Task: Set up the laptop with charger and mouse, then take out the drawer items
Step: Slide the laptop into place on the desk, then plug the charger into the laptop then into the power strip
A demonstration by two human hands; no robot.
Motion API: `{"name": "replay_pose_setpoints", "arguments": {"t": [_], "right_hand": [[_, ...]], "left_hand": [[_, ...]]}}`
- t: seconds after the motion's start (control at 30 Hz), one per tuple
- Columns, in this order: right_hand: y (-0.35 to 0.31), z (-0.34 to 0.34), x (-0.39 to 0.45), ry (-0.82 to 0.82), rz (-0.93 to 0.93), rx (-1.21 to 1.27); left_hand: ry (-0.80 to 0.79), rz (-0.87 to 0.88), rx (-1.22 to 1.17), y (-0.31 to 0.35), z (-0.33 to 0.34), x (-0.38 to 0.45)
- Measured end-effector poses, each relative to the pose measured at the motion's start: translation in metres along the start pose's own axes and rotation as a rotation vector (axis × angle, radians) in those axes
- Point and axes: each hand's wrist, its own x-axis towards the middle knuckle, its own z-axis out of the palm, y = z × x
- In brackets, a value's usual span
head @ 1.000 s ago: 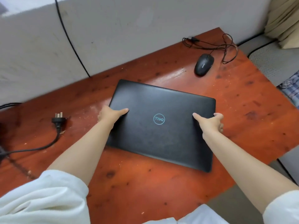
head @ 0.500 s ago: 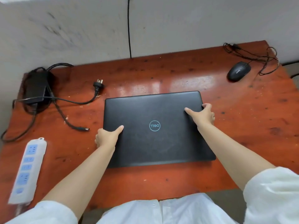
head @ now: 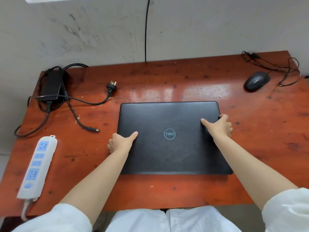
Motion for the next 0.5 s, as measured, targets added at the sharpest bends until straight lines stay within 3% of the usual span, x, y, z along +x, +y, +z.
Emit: {"name": "replay_pose_setpoints", "arguments": {"t": [0.13,0.27,0.37,0.5], "right_hand": [[-0.015,0.016,-0.017,0.010,-0.247,-0.224],[-0.056,0.056,-0.055,-0.165,-0.575,-0.341],[-0.087,0.094,-0.088,-0.277,-0.771,-0.391],[-0.124,0.143,-0.117,-0.317,-0.866,-0.456]], "left_hand": [[-0.064,0.041,0.156,0.004,-0.006,0.000],[-0.140,0.173,0.414,0.004,-0.028,0.009],[-0.019,0.377,0.514,-0.009,-0.055,0.025],[0.094,0.621,0.790,-0.026,-0.091,0.070]]}}
